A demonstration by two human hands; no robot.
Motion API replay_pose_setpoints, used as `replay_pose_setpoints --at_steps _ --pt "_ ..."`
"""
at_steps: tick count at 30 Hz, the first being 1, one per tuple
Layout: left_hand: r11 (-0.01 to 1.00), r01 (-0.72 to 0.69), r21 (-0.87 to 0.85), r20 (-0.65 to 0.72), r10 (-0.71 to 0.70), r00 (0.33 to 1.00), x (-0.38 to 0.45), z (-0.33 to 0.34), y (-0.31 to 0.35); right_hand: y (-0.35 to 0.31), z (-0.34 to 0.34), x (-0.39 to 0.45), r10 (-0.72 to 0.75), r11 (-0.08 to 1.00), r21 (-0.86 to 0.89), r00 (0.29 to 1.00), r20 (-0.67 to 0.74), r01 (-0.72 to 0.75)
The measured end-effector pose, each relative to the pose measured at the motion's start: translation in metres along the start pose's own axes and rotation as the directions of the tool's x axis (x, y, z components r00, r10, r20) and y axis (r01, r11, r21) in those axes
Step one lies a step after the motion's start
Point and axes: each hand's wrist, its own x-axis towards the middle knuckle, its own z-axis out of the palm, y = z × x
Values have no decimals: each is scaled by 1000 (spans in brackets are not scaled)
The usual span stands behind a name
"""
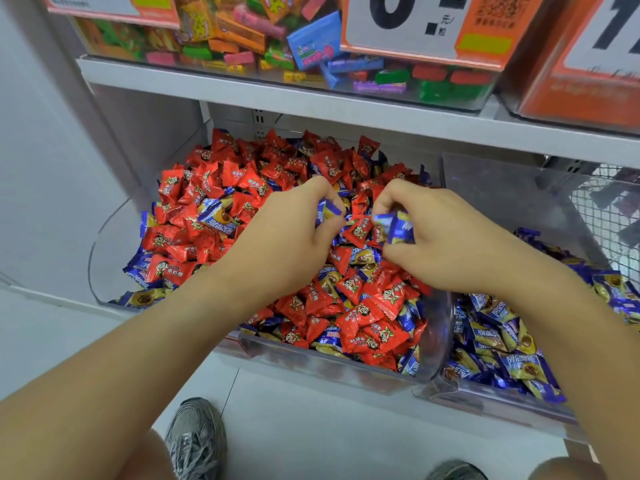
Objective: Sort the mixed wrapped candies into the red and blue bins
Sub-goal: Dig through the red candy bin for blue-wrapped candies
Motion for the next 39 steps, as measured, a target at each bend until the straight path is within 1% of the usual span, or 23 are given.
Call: replay_pose_setpoints --at_steps 2,4,6,8,10,12,15,17,19,24,27,29,31,32,34,37,39 --pt "998 3 63 46 -6 999 3 2 -4 1 -5 -1 37 992 120 997 -65 -29" --pt "991 -17 129 92 5 996 6 5 -4 3 -8 -1 54 984 173 993 -106 -35" --pt "984 -64 164 99 48 994 8 7 -4 7 -8 -1 54 984 177 992 -114 -34" --pt "981 -86 173 67 76 995 11 10 -6 9 -7 -1 33 984 179 995 -99 -15" --pt "969 -108 223 48 100 994 14 12 -9 11 -5 -2 13 988 158 997 -78 -1" --pt "953 -129 274 66 115 991 16 14 -8 13 -4 -3 -2 992 127 999 -51 9" --pt "952 -124 279 96 101 990 17 14 -6 14 -6 -2 -48 994 93 999 -16 49" --pt "953 -106 283 94 82 992 19 14 -5 13 -5 -1 -78 996 51 997 27 77" --pt "942 -90 324 70 71 995 20 11 -6 12 -2 1 -85 996 -19 994 67 87" --pt "926 -43 375 34 32 999 17 -4 -13 4 11 10 -58 963 -254 990 126 88" --pt "916 -23 400 16 18 1000 12 -14 -17 0 13 15 -13 928 -370 996 92 46" --pt "912 -21 409 33 8 999 10 -20 -20 -5 15 17 13 902 -432 998 64 16" --pt "902 -30 431 53 8 999 8 -23 -20 -9 19 19 6 882 -472 999 33 10" --pt "894 -39 446 65 12 998 7 -24 -19 -9 21 20 1 882 -470 1000 19 8" --pt "875 -63 481 91 21 996 4 -25 -16 -9 22 20 -16 915 -404 1000 2 15" --pt "862 -71 502 91 29 995 2 -28 -14 -5 17 17 -29 978 -208 999 -45 19" --pt "886 -44 461 49 25 999 1 -32 -14 -3 11 13 -22 999 -45 996 -87 19"
